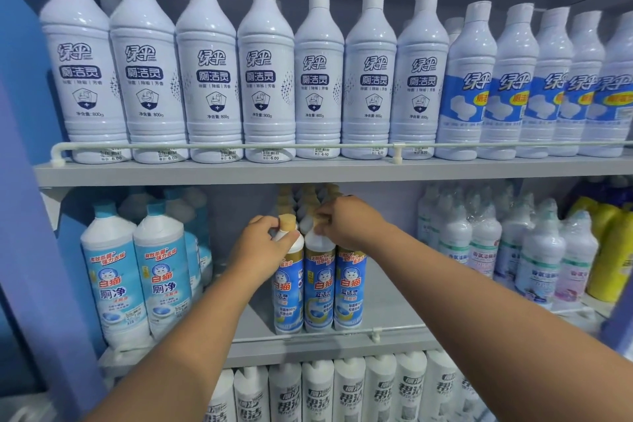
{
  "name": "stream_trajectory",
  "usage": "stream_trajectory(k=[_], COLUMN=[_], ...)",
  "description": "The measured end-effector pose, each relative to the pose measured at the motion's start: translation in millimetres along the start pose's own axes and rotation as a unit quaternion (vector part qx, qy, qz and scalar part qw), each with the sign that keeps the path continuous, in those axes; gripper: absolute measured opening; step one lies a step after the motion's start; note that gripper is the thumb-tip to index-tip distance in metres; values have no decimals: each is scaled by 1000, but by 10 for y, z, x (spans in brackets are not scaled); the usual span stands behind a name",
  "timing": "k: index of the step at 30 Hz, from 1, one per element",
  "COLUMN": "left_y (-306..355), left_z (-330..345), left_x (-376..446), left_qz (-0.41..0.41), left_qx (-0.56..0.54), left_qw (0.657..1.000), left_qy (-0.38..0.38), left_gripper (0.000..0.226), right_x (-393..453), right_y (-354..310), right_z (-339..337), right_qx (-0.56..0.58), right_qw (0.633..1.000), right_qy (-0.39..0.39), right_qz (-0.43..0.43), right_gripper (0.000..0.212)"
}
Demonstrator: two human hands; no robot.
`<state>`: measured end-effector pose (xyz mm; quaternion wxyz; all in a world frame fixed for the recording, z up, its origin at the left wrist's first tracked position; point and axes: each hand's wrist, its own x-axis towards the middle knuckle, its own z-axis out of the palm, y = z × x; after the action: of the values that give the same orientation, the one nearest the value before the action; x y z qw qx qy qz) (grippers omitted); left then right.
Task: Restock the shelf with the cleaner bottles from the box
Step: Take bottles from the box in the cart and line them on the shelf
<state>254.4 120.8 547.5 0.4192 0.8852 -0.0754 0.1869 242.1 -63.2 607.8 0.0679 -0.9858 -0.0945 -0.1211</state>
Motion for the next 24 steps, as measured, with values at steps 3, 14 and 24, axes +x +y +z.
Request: stream_trajectory(k=[3, 14, 24], left_y=[-11, -241, -916], left_z=[28, 133, 634], left_x=[17, -218, -741], left_qz=[-5, -6, -101], left_qx=[1, -74, -102], left_qw=[1000, 997, 987], left_qy=[9, 22, -69], left_gripper=[36, 62, 54], right_x=[-22, -496, -885], right_y=[2, 349, 523], right_z=[-17, 247, 1442], right_qx=[9, 316, 410], right_qw=[1000, 928, 896], right_qy=[5, 181, 47], right_qz=[-5, 76, 163], right_gripper=[37, 63, 45])
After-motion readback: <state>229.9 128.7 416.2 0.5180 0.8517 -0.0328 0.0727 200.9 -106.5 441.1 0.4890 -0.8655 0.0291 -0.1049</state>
